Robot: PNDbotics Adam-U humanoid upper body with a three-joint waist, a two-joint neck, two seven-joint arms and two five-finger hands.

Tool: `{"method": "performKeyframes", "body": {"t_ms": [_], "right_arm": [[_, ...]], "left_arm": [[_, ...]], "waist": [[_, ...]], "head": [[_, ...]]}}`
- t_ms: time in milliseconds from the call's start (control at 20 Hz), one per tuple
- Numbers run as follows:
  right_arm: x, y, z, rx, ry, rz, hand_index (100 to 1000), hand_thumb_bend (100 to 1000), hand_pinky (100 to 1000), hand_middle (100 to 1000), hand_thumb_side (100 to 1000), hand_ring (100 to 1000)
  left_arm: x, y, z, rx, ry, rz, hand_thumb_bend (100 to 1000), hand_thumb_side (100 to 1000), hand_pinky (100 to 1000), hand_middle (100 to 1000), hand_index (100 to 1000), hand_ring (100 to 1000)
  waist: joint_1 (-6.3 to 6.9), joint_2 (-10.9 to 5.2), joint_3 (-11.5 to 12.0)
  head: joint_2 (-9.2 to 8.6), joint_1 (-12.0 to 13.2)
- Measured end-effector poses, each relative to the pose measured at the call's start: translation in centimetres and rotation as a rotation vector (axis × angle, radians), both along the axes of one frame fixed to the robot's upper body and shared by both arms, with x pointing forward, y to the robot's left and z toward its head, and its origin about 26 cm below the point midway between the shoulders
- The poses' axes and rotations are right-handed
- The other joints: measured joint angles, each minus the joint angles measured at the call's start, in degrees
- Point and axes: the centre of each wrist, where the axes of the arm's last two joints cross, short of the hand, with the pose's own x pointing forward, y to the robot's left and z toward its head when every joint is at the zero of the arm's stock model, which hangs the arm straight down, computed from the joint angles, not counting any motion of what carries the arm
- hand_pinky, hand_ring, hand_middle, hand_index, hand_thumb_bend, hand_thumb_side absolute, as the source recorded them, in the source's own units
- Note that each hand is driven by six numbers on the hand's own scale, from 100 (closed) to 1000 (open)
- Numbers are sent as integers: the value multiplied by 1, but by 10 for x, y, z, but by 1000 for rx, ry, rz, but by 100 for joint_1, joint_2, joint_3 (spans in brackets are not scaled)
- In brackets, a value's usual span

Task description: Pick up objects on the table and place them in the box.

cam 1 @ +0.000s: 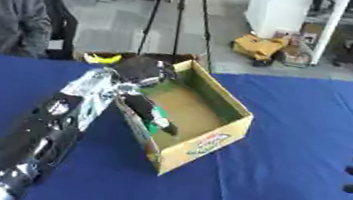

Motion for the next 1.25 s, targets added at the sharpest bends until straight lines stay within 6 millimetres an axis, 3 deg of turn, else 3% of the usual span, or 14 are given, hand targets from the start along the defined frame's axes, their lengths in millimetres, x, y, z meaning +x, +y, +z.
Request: {"method": "performKeyframes", "body": {"t_ms": [250, 400, 500, 850, 1250], "right_arm": [[-2, -5, -3, 10, 7, -26, 806, 100, 575, 705, 1000, 728], [-2, -8, -3, 18, 2, -45, 806, 100, 575, 705, 1000, 728], [-2, -9, -3, 21, 0, -54, 807, 100, 575, 705, 1000, 728], [-3, -10, -4, 25, 1, -66, 807, 100, 576, 705, 1000, 728], [-4, -10, -6, 26, 12, -63, 807, 100, 576, 705, 1000, 729]], "left_arm": [[-27, 50, 1, -153, -116, 79, 737, 791, 642, 613, 793, 586], [-44, 64, -8, -270, -168, 128, 666, 836, 629, 594, 790, 566], [-53, 67, -24, -354, -169, 165, 630, 859, 622, 585, 787, 557], [-84, 49, -91, -621, -109, 270, 599, 890, 616, 579, 787, 550], [-134, 18, -123, -802, -3, 292, 577, 930, 614, 578, 788, 548]], "waist": [[-69, -60, 389], [-71, -35, 589], [-83, -2, 684], [-129, 1, 744], [-175, -77, 699]], "head": [[66, -130], [103, -253], [133, -311], [292, -303], [490, -208]]}}
